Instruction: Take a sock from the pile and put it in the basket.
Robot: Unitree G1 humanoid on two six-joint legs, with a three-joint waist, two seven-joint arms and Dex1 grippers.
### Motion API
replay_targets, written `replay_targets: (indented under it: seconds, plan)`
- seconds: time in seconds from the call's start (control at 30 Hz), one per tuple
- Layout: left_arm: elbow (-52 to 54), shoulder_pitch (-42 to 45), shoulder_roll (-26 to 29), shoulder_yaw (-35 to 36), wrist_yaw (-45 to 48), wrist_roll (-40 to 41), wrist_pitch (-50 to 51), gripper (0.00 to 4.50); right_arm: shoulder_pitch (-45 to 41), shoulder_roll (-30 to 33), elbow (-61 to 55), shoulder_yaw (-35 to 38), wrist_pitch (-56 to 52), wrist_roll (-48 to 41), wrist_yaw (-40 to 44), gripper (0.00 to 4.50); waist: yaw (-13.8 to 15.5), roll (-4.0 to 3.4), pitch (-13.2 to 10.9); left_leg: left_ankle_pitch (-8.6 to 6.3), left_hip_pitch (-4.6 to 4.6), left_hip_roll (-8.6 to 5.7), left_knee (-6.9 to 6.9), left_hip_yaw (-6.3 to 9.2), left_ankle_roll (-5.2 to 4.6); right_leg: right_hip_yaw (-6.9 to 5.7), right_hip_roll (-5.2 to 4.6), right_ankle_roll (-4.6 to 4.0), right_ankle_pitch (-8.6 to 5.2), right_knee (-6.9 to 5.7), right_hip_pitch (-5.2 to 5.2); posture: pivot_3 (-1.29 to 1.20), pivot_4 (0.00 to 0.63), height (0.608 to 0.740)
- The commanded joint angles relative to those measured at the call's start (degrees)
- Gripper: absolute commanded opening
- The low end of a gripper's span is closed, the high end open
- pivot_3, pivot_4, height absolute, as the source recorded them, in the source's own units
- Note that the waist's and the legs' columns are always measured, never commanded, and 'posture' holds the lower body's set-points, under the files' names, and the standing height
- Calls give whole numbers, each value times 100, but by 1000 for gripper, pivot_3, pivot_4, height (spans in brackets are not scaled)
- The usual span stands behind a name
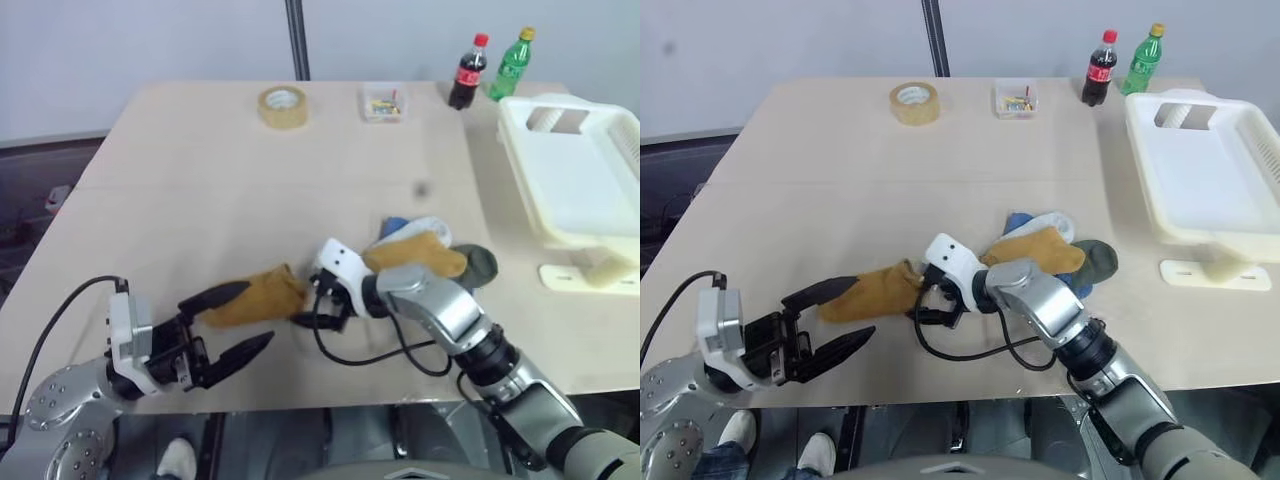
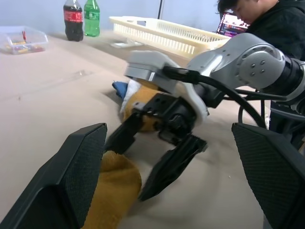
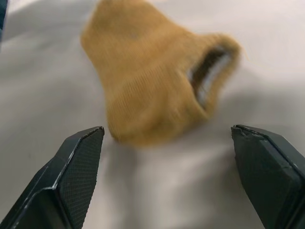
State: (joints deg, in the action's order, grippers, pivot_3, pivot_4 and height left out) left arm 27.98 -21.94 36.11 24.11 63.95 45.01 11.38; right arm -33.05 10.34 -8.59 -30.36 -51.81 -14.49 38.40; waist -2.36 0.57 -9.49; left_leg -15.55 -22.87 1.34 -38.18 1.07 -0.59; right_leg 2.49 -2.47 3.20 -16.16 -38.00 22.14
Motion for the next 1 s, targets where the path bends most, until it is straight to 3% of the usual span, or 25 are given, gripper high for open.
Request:
replay_targets:
  seconds: [0.03, 0.2, 0.47, 0.57, 0.8, 1.0]
  plan:
    - [-6, 6, 19, 52, 57, 30, -60, 4500, 134, 205, -555, 222, -366, -187, 22, 4449, 0, 0, 0, 0, 0, 0, 0, 0, 0, 0, 0, 0, 0, 0, 0, 0, 150, 740]
    - [-74, 84, 40, 15, 86, 20, -47, 4500, 303, -251, -583, 929, -736, -529, -434, 4449, -5, 0, -1, 0, 0, 0, 0, 0, 0, 0, 5, 0, 0, 0, -1, 0, 150, 740]
    - [-128, 106, 53, 57, 123, 4, -43, 4500, 268, -1013, -259, 1249, -1134, -913, -700, 4449, -6, -1, -1, 0, -2, 3, 3, -4, 0, 5, 19, 0, 0, -1, 0, 0, 150, 740]
    - [-118, 83, 36, 53, 119, -15, -58, 4500, 209, -1129, -34, 1132, -1137, -866, -759, 3639, -6, -1, -1, 0, -3, 3, 3, -5, 0, 5, 19, 1, 0, 0, 1, 0, 150, 740]
    - [-108, 51, 7, 63, 102, -51, -83, 4500, 13, -1306, 339, 1201, -1157, -878, -899, 175, -6, -3, -2, 0, -2, 3, 3, -3, 0, 3, 20, 0, 0, 0, 2, 0, 150, 740]
    - [-115, 43, 3, 78, 113, -56, -97, 4500, 223, -1042, -93, 1343, -1454, -1039, -941, 38, -1, -2, -2, 0, -3, 2, 3, -3, 0, 3, 17, 0, 0, 3, 2, 0, 150, 740]
